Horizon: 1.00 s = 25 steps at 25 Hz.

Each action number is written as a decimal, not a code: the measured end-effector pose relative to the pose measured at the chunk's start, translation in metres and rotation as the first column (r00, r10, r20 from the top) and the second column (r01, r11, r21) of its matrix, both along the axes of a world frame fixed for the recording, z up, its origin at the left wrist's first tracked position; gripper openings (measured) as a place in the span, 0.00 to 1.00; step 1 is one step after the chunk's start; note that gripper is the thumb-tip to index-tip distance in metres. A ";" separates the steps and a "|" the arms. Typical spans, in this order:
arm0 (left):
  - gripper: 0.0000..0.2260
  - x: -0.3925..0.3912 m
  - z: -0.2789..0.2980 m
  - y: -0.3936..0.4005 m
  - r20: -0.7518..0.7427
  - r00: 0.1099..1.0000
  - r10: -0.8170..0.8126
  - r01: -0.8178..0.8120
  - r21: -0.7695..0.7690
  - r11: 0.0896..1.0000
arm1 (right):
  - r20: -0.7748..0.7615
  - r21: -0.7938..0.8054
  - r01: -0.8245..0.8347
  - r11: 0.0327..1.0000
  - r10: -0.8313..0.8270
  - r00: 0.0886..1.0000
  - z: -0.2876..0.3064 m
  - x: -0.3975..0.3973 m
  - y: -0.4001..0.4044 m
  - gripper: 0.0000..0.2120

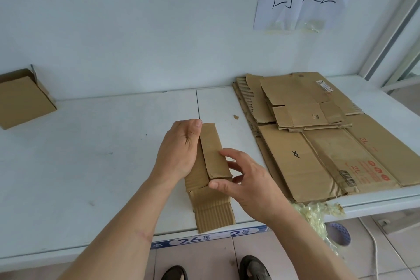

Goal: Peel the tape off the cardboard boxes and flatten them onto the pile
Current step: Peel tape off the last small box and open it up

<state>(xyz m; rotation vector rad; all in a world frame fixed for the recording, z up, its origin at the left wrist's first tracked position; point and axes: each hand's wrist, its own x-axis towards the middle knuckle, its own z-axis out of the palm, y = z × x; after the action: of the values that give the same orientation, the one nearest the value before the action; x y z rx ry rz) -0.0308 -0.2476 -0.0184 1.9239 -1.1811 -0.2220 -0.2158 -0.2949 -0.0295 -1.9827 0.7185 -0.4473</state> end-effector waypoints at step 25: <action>0.30 0.037 0.043 0.075 -0.162 0.984 0.074 0.009 0.458 0.889 | 0.183 0.367 0.385 0.847 -0.471 0.863 0.008 0.052 0.008 0.31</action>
<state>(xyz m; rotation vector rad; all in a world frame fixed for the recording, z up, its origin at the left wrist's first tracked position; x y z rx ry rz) 0.0063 -0.1728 0.0244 2.2717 -1.0389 -0.6922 -0.1640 -0.2864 -0.0214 -1.4125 0.9997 -0.7995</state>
